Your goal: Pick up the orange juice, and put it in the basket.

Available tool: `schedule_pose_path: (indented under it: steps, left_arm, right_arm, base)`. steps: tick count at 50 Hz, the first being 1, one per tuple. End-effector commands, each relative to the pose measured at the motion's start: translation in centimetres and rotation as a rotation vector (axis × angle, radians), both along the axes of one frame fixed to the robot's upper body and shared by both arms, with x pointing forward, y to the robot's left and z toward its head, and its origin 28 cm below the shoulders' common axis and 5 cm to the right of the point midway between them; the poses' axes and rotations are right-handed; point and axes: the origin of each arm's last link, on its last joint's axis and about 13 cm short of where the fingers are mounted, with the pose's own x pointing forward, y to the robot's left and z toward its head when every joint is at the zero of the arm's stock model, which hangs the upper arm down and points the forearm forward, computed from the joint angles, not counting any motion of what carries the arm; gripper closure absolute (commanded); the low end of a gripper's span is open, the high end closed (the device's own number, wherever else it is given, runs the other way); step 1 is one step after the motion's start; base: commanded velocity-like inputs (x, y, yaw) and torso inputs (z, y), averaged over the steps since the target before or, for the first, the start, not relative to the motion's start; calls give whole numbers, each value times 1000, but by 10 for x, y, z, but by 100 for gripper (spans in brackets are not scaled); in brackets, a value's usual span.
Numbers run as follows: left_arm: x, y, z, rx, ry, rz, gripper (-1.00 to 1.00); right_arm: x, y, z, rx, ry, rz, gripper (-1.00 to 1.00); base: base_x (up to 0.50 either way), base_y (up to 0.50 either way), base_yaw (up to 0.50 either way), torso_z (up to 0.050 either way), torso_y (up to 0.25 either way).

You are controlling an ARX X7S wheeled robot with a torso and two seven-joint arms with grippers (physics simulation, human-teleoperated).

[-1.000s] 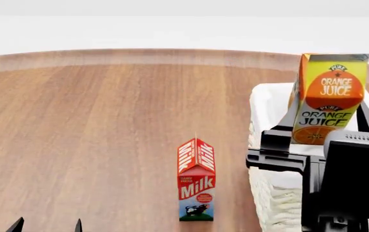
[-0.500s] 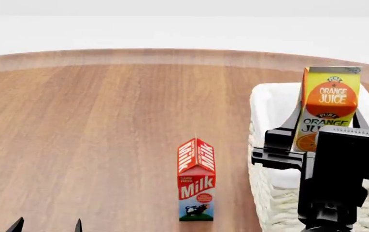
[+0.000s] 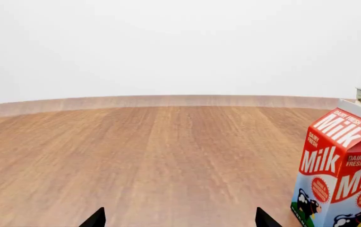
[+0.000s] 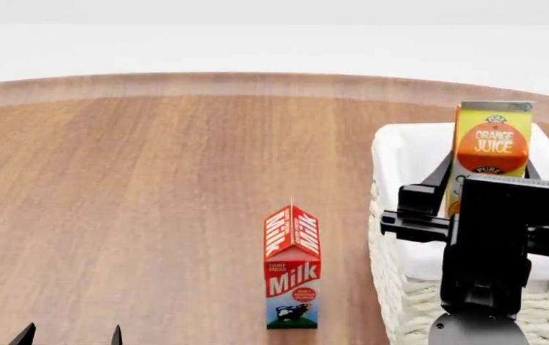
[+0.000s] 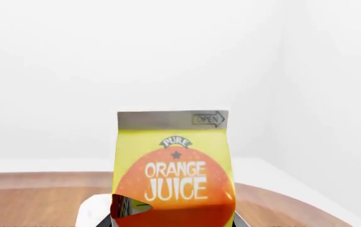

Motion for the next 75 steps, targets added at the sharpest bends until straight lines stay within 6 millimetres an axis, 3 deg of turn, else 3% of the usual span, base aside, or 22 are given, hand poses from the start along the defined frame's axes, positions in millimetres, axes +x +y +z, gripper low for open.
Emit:
schedule_pose_path:
  steps: [1, 22, 75]
  left_arm:
    - [0, 0, 0, 0, 0, 0, -100]
    - [0, 0, 0, 0, 0, 0, -100]
    - [0, 0, 0, 0, 0, 0, -100]
  right_arm:
    - [9, -3, 1, -45, -4, -31, 100]
    - [31, -8, 3, -42, 20, -64, 100]
    - [59, -9, -10, -35, 57, -93, 100]
  base:
    - [0, 0, 0, 0, 0]
    - [0, 0, 0, 0, 1]
    - [0, 0, 0, 0, 1]
